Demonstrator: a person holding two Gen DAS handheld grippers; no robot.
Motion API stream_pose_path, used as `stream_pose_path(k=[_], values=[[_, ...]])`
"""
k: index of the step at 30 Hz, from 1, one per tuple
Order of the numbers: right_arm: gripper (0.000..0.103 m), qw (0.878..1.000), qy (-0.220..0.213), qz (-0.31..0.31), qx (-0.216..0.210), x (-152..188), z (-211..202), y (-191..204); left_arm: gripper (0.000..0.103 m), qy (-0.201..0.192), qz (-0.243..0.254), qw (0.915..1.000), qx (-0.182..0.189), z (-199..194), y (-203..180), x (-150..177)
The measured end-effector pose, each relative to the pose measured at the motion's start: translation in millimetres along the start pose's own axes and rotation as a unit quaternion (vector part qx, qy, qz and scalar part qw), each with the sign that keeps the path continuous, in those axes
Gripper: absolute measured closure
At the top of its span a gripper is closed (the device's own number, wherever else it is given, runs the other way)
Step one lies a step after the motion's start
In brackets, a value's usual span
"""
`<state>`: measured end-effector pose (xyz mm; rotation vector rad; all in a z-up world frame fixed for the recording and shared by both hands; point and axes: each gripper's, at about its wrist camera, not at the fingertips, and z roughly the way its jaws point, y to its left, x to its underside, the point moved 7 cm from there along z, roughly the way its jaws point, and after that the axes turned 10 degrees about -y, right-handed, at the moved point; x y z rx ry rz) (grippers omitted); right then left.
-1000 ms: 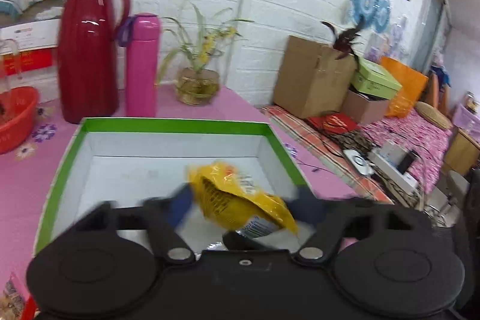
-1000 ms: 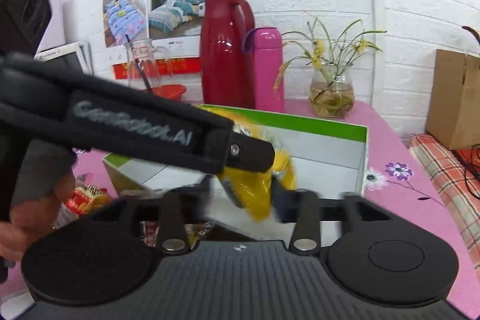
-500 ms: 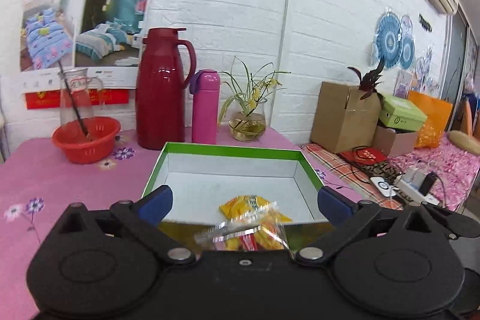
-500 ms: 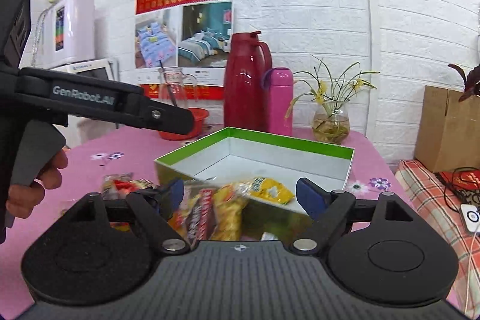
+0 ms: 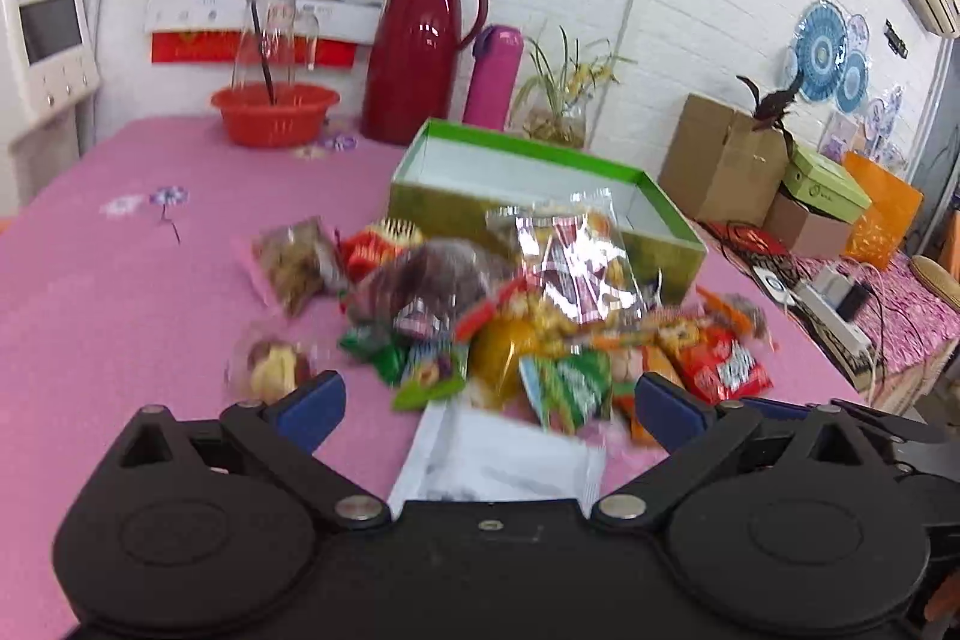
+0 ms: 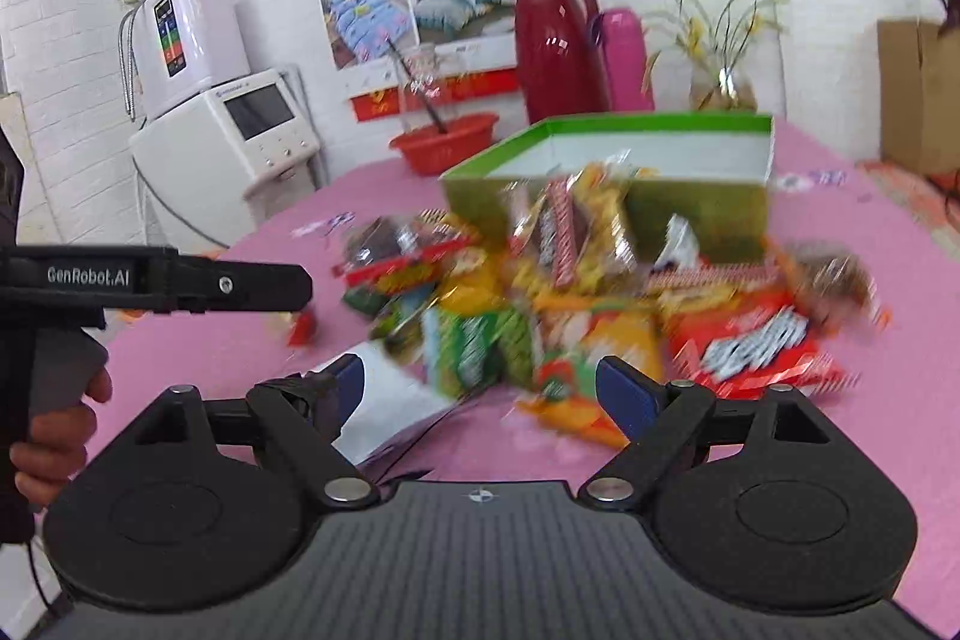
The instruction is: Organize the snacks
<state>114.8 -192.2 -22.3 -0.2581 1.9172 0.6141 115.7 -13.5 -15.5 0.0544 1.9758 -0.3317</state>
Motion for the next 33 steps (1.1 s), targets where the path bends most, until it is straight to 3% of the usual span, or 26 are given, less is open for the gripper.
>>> stream_pose_path(k=[11,17,21,23,24,27,30,33], values=[[0.000,0.999,0.043,0.003,-0.014,29.0,23.2,41.6,0.000,0.061,0.006,0.9960,0.065,6.6,4.4,24.4],[0.000,0.999,0.046,0.000,0.004,29.9,35.6,40.7,0.000,0.111,-0.030,0.9853,0.126,30.6,9.5,27.4],[0.000,0.998,0.054,0.009,0.009,31.2,43.2,36.6,0.023,0.130,-0.048,0.9804,0.140,40.7,13.6,29.2],[0.000,0.998,0.055,0.013,0.001,32.0,45.7,37.0,0.026,0.134,-0.058,0.9793,0.140,43.8,16.0,29.6],[0.005,0.998,0.053,0.012,0.000,32.3,46.5,37.0,0.028,0.135,-0.061,0.9787,0.142,44.8,16.4,30.3],[0.023,0.999,0.052,0.009,0.006,32.0,47.0,35.3,0.047,0.135,-0.055,0.9792,0.141,46.4,15.7,32.3],[0.034,0.999,0.051,0.010,0.004,32.5,46.6,34.2,0.047,0.127,-0.049,0.9812,0.137,46.5,14.3,33.4],[0.049,0.999,0.051,0.004,0.006,33.2,44.4,34.3,0.053,0.121,-0.050,0.9825,0.132,45.4,12.7,34.4]])
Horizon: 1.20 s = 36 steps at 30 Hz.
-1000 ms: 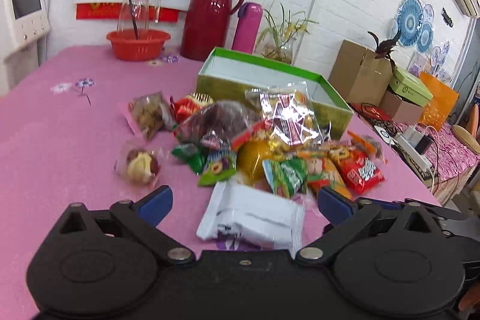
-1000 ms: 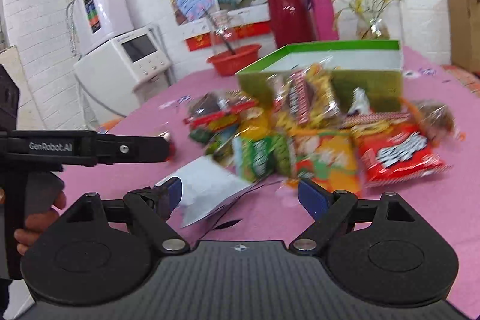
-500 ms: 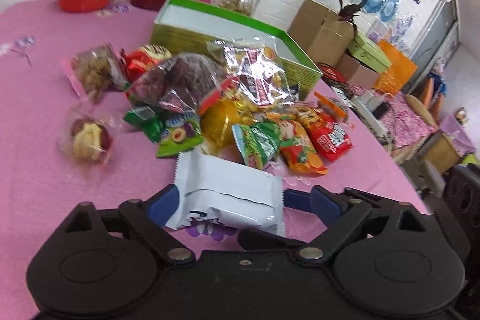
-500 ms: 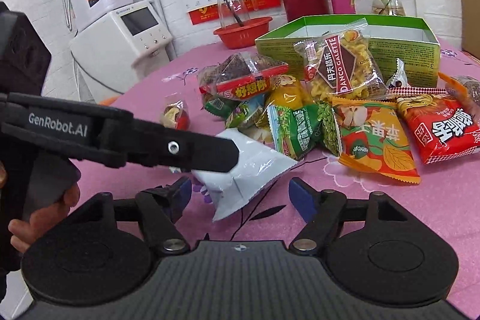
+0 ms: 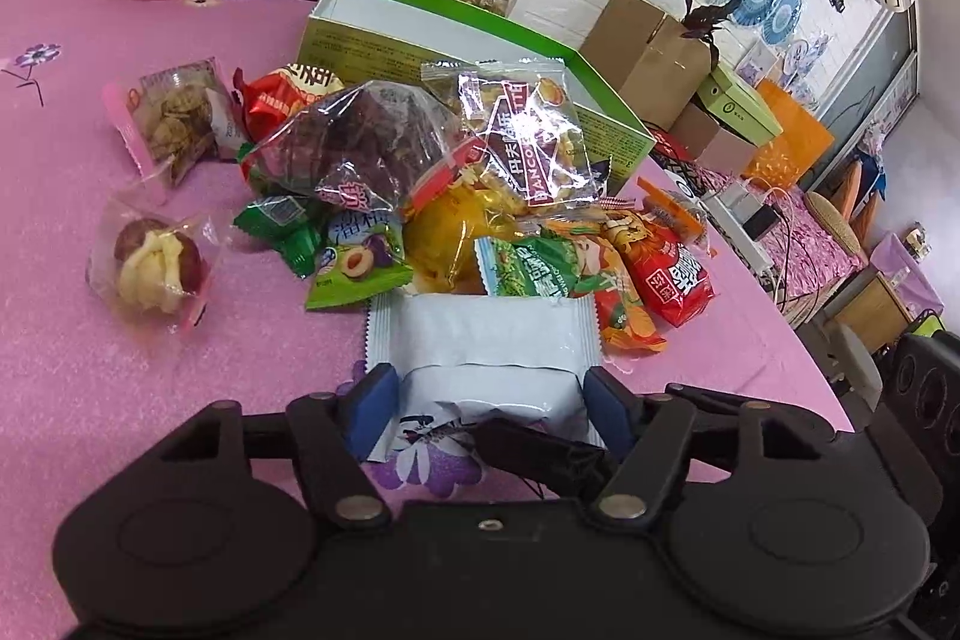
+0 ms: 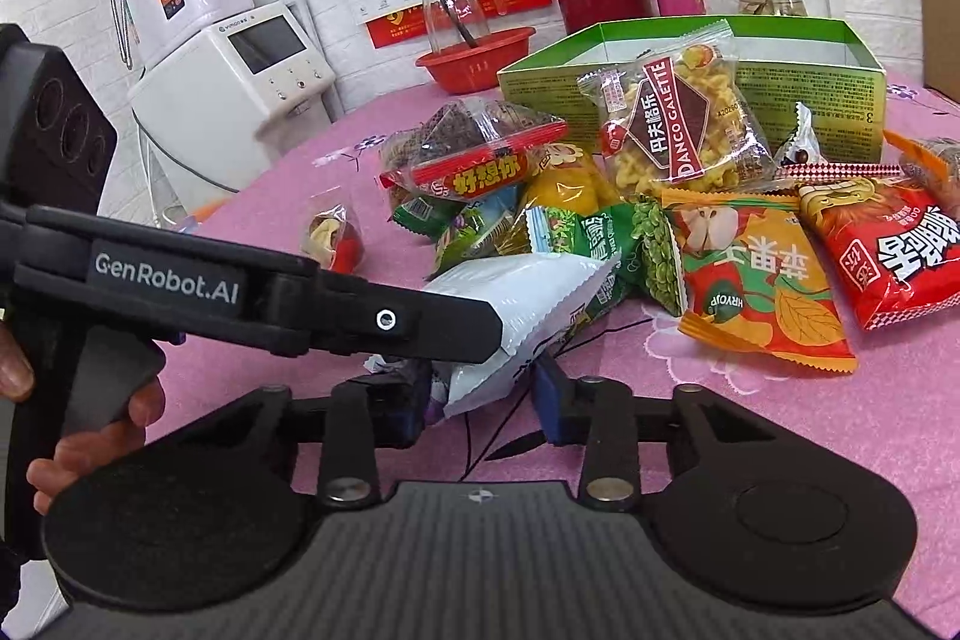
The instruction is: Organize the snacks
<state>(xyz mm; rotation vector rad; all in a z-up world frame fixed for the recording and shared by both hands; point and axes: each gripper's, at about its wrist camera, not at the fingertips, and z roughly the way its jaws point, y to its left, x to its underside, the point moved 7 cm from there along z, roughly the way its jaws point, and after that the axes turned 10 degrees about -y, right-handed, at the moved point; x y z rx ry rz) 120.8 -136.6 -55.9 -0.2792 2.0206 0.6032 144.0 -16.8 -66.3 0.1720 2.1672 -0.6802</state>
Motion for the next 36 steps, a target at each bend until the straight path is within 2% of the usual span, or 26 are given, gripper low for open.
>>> stream_pose_path(k=[3,5,6,8,9,10,12,15,18,20,21,22,25,31,36], values=[[0.054,1.000,0.000,-0.002,0.003,0.9,-3.1,-0.5,0.066,-0.006,0.003,1.0000,-0.001,-1.7,-4.2,1.3],[0.053,1.000,0.002,-0.002,0.002,1.1,-6.4,-1.6,0.066,-0.005,0.003,1.0000,-0.002,-1.9,-6.6,1.8],[0.050,1.000,0.004,-0.002,-0.002,1.2,-8.9,-2.0,0.063,-0.004,0.005,1.0000,-0.002,-2.8,-8.1,2.6],[0.029,1.000,0.007,-0.007,0.000,1.6,-14.7,-3.6,0.052,-0.004,0.007,0.9999,-0.009,-6.3,-8.6,3.0],[0.004,1.000,0.003,-0.009,0.006,1.0,-18.4,-4.5,0.034,-0.006,0.008,0.9999,-0.011,-8.6,-8.4,3.0],[0.000,1.000,-0.006,-0.009,0.009,-0.8,-22.6,-4.9,0.013,-0.010,0.005,0.9999,-0.010,-10.6,-7.7,2.1],[0.000,1.000,-0.020,-0.012,0.000,-4.7,-27.9,-2.4,0.000,-0.020,-0.011,0.9997,-0.007,-13.9,-2.8,-1.5],[0.000,0.999,-0.024,-0.023,0.005,-8.5,-22.3,-0.8,0.000,-0.014,-0.040,0.9991,-0.001,-10.1,3.0,-5.7],[0.000,1.000,-0.007,-0.019,0.019,-6.2,-7.6,-6.0,0.000,0.004,-0.035,0.9994,-0.005,1.6,3.5,-2.5],[0.004,1.000,-0.003,-0.016,0.013,-4.9,-1.6,-8.0,0.010,0.014,-0.032,0.9994,0.002,9.3,0.8,1.1],[0.032,1.000,0.000,-0.015,0.009,-4.2,-2.2,-7.6,0.034,0.013,-0.023,0.9996,0.005,11.0,-1.9,1.8],[0.040,1.000,0.002,-0.014,0.010,-4.0,-2.8,-7.8,0.045,0.014,-0.016,0.9998,0.001,11.6,-3.3,2.3],[0.050,1.000,-0.003,-0.020,0.011,-2.1,-8.5,-7.4,0.058,0.008,-0.012,0.9999,0.000,8.5,-5.7,2.7],[0.053,0.999,-0.037,-0.036,0.011,-14.5,-28.9,0.0,0.063,-0.023,-0.002,0.9997,0.003,-9.5,-21.7,-6.4],[0.053,0.994,-0.090,-0.060,0.010,-48.9,-44.7,-5.0,0.062,-0.066,0.032,0.9972,0.015,-23.0,-50.0,-36.6]])
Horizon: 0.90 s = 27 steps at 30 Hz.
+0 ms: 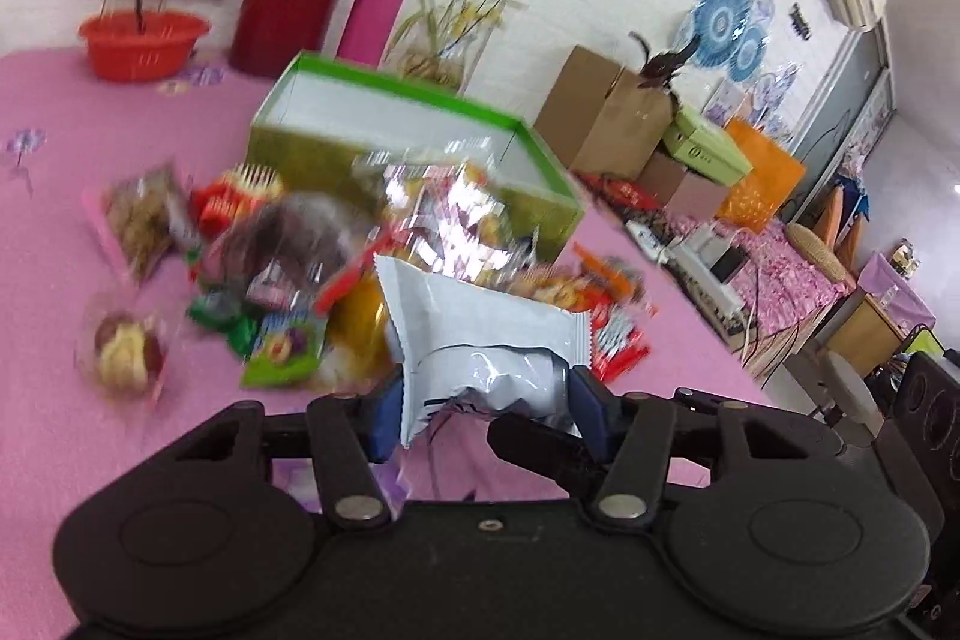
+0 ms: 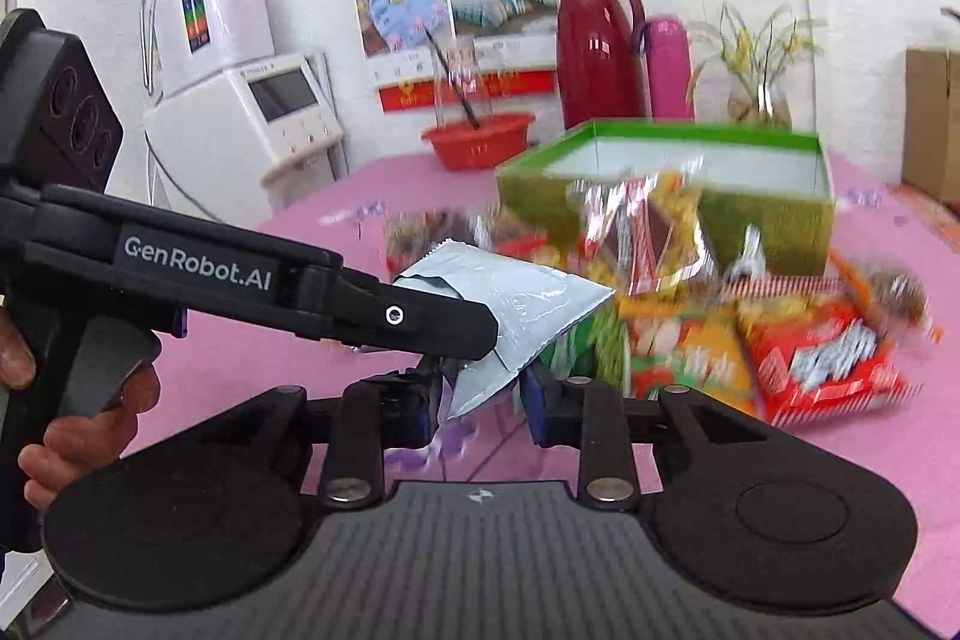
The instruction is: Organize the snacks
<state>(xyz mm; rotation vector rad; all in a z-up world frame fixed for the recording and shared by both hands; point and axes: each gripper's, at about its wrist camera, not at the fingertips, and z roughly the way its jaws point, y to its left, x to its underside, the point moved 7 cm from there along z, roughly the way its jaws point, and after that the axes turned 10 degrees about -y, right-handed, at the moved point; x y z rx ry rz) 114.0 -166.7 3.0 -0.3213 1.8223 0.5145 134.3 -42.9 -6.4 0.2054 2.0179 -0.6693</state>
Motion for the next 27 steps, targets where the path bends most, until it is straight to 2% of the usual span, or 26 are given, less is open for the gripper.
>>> stream_pose_path(k=[5,9,17,20,21,22,23,25,27], values=[[0.053,0.998,-0.047,-0.029,0.025,-39.3,14.0,-29.1,0.061,-0.029,0.032,0.9989,0.020,26.6,-21.2,-46.6],[0.053,0.995,-0.067,-0.038,0.057,-56.0,34.2,-63.5,0.060,-0.027,0.036,0.9983,0.036,70.0,-28.4,-75.2],[0.053,0.994,-0.057,-0.018,0.095,-61.5,77.1,-132.7,0.058,0.002,0.035,0.9979,0.054,160.3,-27.8,-97.7],[0.051,0.994,-0.040,-0.010,0.099,-55.1,92.6,-150.2,0.051,0.014,0.034,0.9981,0.049,188.1,-22.7,-98.7],[0.046,0.994,-0.034,-0.009,0.100,-52.7,97.7,-154.3,0.031,0.015,0.032,0.9985,0.043,194.7,-19.1,-98.4],[0.018,0.994,-0.030,-0.013,0.105,-50.3,101.0,-157.4,0.000,0.014,0.028,0.9989,0.036,199.6,-15.8,-97.8],[0.000,0.993,-0.032,-0.019,0.113,-48.0,101.4,-159.3,0.000,0.012,0.022,0.9994,0.024,202.0,-12.2,-97.2],[0.000,0.990,-0.054,-0.035,0.123,-46.4,96.9,-159.9,0.000,-0.005,0.015,0.9999,0.007,200.6,-6.1,-97.3],[0.000,0.989,-0.062,-0.055,0.125,-44.7,92.9,-158.0,0.000,-0.003,0.023,0.9997,0.012,198.6,-4.5,-96.4]])
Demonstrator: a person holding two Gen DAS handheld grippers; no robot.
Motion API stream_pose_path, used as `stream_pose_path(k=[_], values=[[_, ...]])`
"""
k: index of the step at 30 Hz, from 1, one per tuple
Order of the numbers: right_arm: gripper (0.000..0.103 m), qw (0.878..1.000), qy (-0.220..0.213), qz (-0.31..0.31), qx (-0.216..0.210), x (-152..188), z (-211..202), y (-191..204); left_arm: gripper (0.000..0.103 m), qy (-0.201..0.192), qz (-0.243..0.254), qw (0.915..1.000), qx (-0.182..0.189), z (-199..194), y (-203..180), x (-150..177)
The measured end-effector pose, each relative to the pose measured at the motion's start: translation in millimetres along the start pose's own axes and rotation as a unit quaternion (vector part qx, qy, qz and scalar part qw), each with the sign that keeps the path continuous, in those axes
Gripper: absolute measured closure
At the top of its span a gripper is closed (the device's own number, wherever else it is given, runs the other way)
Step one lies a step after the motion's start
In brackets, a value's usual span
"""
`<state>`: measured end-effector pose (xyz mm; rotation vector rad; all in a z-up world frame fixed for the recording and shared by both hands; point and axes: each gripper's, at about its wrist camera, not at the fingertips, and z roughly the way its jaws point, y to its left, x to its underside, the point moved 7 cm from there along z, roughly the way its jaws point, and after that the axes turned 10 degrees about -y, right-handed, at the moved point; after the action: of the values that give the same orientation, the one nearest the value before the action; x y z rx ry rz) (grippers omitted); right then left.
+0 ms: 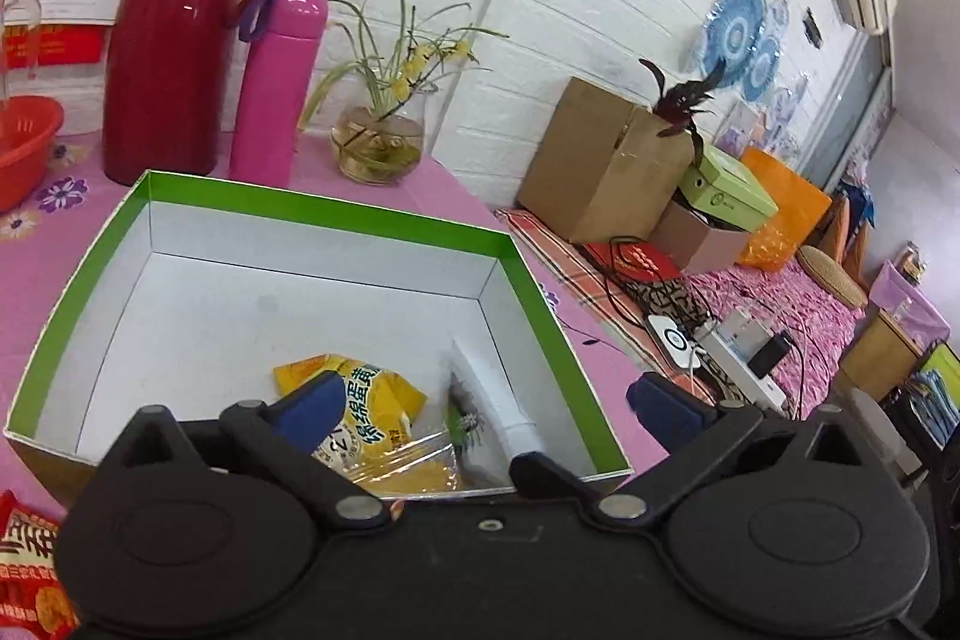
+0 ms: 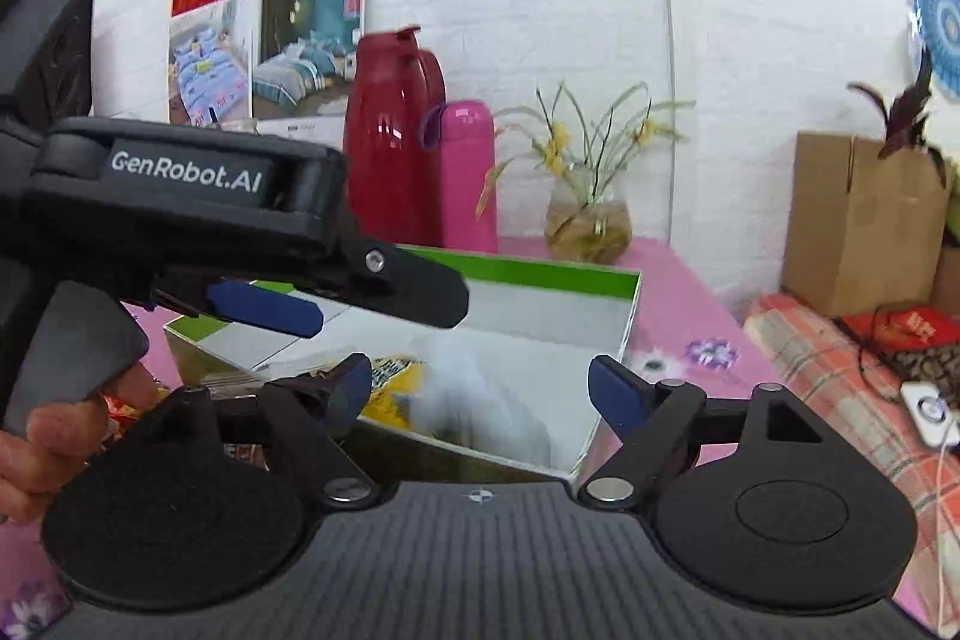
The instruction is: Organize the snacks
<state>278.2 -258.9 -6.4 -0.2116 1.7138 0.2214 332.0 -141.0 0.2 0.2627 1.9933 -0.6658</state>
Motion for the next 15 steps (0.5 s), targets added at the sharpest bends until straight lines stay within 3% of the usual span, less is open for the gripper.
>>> stream_pose_path(k=[6,15], values=[[0.000,1.000,-0.024,0.013,-0.010,-19.7,-32.3,5.8,0.000,-0.023,0.001,0.9996,-0.014,-34.7,-7.6,-7.6],[0.000,0.997,-0.035,0.046,-0.053,-28.5,-102.4,42.8,0.000,-0.075,0.021,0.9955,-0.053,-141.0,-31.0,8.4]])
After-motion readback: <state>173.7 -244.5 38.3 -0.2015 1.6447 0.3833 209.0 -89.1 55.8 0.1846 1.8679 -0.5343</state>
